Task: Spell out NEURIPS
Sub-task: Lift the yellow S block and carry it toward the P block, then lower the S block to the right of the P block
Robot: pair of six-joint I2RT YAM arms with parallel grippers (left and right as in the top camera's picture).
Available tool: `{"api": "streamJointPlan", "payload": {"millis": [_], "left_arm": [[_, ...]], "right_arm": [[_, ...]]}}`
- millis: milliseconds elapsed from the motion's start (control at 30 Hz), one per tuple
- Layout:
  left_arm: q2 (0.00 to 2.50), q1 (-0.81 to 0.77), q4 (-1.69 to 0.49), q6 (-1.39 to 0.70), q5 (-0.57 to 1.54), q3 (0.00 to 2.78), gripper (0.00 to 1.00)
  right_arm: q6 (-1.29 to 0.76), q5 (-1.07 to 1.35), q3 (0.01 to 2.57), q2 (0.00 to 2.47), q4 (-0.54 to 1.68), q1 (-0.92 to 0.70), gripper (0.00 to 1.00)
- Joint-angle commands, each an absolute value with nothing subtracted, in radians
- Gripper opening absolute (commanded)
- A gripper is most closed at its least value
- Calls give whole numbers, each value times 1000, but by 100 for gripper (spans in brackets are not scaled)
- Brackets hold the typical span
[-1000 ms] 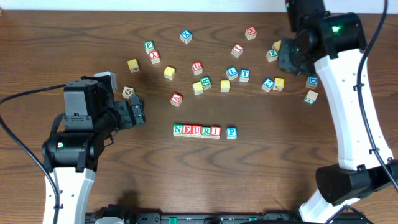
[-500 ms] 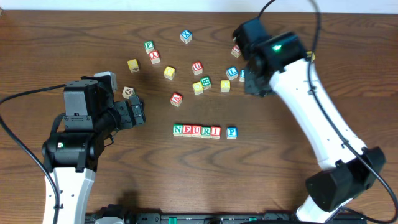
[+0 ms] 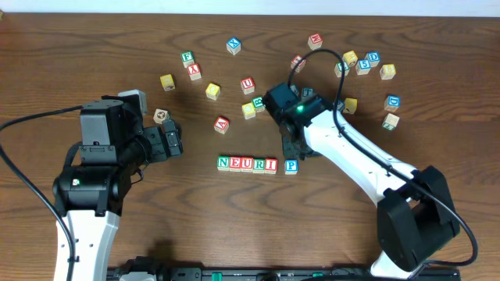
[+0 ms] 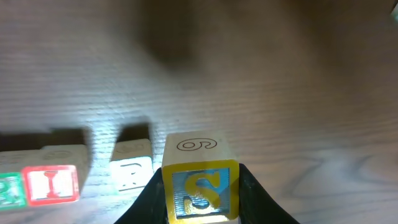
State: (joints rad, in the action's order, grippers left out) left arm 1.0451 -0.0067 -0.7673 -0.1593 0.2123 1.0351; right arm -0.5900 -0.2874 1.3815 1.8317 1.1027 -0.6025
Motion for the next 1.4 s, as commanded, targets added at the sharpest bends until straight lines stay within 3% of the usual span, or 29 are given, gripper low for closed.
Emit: {"api": "streamJointPlan", "payload": {"millis": [0,1367], "left_arm": [[1045,-1,-770,-150,224,1063,98],[1045,-1,-770,-150,224,1063,98]], "right_arm": [[-651,-292,1331,1810,1070,-608,1],[-741,-161,965,1645,783,-575,1]]}}
